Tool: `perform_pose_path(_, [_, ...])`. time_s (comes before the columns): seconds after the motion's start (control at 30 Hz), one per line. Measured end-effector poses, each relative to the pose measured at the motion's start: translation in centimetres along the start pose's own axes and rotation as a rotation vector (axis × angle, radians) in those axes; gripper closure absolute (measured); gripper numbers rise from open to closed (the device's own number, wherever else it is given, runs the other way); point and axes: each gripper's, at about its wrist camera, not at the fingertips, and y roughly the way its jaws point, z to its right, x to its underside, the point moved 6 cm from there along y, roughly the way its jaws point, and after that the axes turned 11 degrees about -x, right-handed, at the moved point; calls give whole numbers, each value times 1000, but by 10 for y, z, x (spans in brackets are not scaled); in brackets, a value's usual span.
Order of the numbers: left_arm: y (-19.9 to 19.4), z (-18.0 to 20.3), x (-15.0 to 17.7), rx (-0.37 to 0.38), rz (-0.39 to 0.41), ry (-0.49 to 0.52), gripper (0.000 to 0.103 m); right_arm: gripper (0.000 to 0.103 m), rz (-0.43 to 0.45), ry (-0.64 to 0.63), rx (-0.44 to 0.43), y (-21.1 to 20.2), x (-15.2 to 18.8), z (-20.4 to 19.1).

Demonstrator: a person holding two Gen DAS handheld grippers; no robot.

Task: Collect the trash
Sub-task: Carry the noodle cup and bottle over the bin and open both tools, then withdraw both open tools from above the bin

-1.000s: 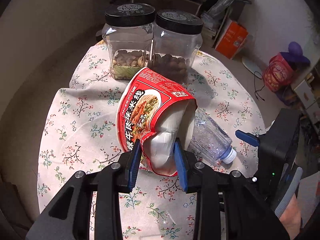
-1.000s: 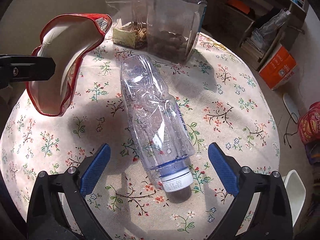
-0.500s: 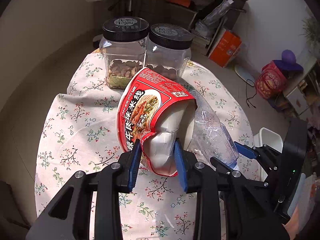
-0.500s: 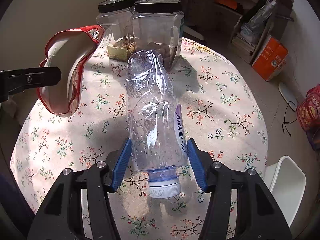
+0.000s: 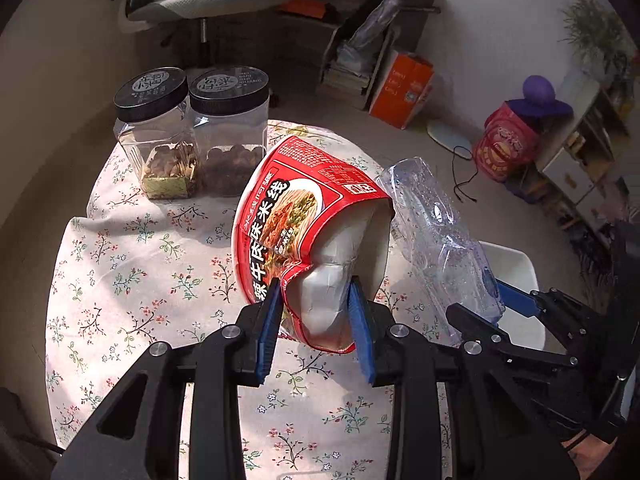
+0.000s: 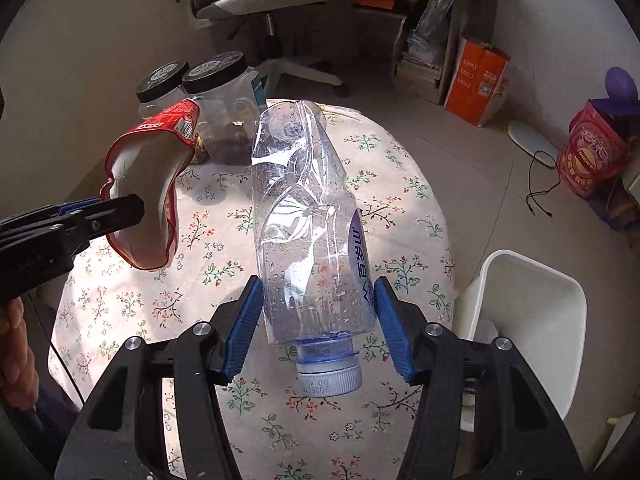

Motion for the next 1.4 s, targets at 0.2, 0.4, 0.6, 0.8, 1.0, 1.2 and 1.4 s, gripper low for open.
perform_pose_path(0.2, [-5, 55, 2, 66, 11, 50, 70, 49, 57, 54, 34, -47, 12, 37])
perform_pose_path(0.4, [-7, 117, 12, 133, 15, 105, 70, 49, 107, 145, 77, -91, 28, 89])
perform_pose_path(0.6, [-8, 193, 27, 228, 12, 176, 70, 49, 143, 292, 136, -119, 46, 153])
perform_pose_path(0.8, [14, 261, 42, 288, -39, 203, 70, 49, 103, 397, 216, -115, 71, 200])
perform_pose_path(1.0, [47, 307, 51, 308, -117, 193, 70, 49, 46, 472, 227, -104, 89, 234])
perform_pose_path(1.2, [69, 321, 53, 264, -134, 200, 63, 46, 15, 496, 220, -89, 90, 245])
perform_pose_path(1.4, [88, 295, 58, 187, -139, 213, 50, 23, -34, 528, 254, -81, 99, 256])
